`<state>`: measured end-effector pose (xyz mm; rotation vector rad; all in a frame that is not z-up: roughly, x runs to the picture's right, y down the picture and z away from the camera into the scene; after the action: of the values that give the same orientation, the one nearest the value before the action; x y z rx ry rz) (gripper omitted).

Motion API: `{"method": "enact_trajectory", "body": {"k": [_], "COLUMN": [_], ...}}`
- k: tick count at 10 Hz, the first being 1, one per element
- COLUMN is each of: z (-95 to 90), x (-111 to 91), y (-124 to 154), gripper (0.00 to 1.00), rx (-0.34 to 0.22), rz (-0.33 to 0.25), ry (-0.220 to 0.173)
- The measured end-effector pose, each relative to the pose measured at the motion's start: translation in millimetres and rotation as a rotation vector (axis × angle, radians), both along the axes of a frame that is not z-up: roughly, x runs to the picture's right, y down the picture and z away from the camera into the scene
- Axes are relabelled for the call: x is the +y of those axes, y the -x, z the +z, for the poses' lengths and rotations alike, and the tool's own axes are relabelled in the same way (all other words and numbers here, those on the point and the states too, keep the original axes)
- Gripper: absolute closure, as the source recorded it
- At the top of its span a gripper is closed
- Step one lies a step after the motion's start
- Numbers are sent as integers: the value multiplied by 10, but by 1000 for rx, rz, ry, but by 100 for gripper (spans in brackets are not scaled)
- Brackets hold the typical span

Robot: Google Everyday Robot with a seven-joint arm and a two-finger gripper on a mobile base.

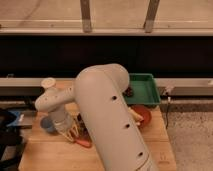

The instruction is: Place pepper in metal cup

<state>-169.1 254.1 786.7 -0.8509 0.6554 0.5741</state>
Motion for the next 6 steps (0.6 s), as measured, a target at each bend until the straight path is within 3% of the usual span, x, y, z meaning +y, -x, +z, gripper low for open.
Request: {"method": "enact_trajectory", "body": {"k": [3, 6], "z": [-275, -651], "x": [-264, -669], "y": [52, 81], "gripper": [100, 100], "rx": [-96, -280], "rz": [62, 199], "ry": [-72, -183]}}
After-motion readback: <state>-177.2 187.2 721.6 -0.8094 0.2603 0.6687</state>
